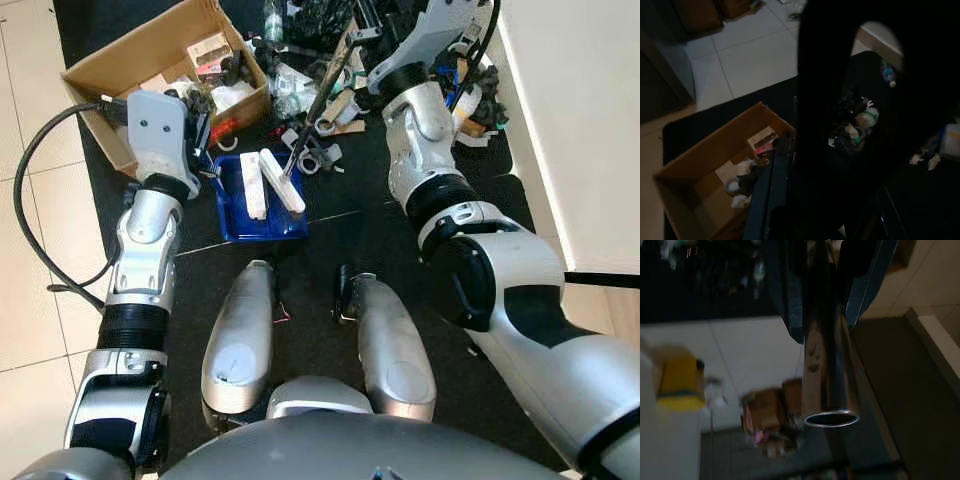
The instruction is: Sweep floor
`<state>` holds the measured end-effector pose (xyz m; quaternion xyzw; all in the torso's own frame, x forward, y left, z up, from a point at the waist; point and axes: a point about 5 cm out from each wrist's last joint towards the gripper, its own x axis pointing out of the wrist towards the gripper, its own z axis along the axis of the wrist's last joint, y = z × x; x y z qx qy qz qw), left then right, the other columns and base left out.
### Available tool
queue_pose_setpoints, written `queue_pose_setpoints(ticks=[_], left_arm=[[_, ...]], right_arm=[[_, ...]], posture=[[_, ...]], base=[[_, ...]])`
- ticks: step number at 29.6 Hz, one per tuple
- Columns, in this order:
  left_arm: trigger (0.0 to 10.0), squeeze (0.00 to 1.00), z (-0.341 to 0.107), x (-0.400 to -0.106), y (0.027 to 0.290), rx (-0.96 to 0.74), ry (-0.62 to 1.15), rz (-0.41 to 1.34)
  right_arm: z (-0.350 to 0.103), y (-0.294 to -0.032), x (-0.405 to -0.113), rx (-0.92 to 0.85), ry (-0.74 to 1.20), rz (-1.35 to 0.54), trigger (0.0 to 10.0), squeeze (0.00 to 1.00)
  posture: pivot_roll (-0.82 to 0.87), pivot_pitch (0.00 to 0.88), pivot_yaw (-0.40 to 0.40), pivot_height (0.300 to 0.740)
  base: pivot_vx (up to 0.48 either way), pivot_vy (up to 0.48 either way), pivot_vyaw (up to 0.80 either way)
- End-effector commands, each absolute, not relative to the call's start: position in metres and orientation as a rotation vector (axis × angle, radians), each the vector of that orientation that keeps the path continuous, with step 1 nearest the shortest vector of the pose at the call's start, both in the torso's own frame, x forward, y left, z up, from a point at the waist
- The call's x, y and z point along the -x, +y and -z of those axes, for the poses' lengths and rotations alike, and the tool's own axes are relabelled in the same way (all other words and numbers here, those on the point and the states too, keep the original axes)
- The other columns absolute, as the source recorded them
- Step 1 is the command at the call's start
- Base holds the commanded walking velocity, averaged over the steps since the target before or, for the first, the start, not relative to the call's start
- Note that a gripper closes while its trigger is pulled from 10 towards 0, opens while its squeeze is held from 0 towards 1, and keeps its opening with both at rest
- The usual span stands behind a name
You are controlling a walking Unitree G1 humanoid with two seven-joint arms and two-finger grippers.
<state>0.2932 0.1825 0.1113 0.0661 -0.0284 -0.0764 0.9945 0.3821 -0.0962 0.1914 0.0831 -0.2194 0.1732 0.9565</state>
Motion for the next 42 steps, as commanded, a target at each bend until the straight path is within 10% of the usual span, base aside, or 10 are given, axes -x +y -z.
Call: queue_pose_setpoints(ticks=[1,13,42], left_arm=[[10.0,0.00,-0.109,-0.287,0.178,-0.069,-0.041,0.199],[10.0,0.00,-0.172,-0.284,0.169,0.024,-0.214,0.329],[10.0,0.00,-0.234,-0.320,0.176,-0.098,-0.382,0.210]], right_arm=[[-0.205,-0.113,-0.380,-0.115,-0.550,-0.300,10.0,0.00],[-0.180,-0.220,-0.363,0.022,-0.494,0.042,10.0,0.00],[-0.172,-0.174,-0.386,-0.155,-0.293,-0.046,10.0,0.00]], posture=[[0.29,0.288,-0.039,0.740],[0.26,0.184,-0.036,0.740],[0.28,0.027,-0.005,0.740]], base=[[0.000,0.000,0.00],[0.000,0.000,0.00],[0.000,0.000,0.00]])
